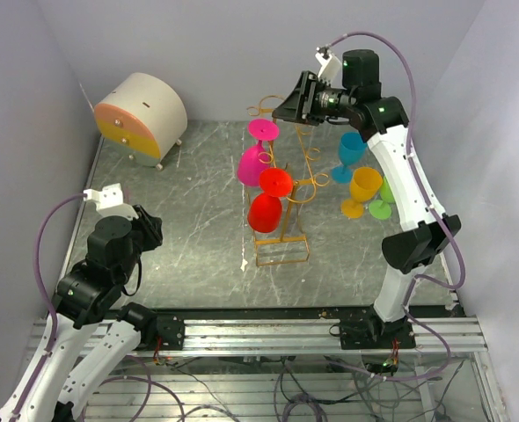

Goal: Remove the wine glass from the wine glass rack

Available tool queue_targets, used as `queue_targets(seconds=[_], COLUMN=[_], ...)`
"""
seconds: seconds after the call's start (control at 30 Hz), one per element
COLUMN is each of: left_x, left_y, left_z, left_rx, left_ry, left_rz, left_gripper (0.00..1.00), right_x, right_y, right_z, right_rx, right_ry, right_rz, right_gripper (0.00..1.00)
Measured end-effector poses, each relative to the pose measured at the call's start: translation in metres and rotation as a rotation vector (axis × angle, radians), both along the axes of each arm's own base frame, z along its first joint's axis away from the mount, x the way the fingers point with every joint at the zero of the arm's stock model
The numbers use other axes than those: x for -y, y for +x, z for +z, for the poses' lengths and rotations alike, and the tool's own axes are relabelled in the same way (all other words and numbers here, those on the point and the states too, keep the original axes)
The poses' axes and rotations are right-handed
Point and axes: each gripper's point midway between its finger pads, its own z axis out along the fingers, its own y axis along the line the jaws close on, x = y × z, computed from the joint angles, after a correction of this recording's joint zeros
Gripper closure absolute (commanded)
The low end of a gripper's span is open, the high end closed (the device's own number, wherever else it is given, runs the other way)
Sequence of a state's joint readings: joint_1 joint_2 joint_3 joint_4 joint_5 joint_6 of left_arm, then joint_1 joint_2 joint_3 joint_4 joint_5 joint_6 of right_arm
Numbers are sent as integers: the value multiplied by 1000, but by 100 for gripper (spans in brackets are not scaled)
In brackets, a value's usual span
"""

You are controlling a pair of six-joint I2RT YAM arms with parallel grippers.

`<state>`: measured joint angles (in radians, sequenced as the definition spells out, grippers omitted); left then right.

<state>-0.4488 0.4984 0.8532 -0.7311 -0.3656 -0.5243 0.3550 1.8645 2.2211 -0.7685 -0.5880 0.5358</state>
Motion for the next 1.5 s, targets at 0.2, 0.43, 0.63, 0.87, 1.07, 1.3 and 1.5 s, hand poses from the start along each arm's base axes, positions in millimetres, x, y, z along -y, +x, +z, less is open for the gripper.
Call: queue_targets(seconds=[0.2, 0.43, 0.63, 0.87, 1.07, 1.3, 1.5], left_x=[0, -1, -1, -1, -2, -2, -2], left_y=[0, 0, 0, 1, 1, 1, 1], left_z=[0, 0, 0, 0, 0, 0, 0], left_rx=[-2, -2, -2, -2, -2, -1, -1], left_ry=[1, -1, -3, -2, -1, -1, 0], left_rz=[2, 7, 8, 10, 12, 15, 16], left_gripper=[62, 61, 61, 61, 61, 61, 61], right_x=[-2, -8, -9, -13, -18, -22, -26], right_y=[2, 3, 3, 1, 1, 2, -1], right_z=[-8, -24, -36, -47, -44, -42, -34], right_rx=[-17, -50, -82, -111, -106, -107, -93], right_ry=[-30, -60, -83, -77, -54, -24, 15], right_rz=[-42, -51, -60, -43, -25, -14, -4], right_gripper=[54, 54, 54, 56, 67, 82, 91])
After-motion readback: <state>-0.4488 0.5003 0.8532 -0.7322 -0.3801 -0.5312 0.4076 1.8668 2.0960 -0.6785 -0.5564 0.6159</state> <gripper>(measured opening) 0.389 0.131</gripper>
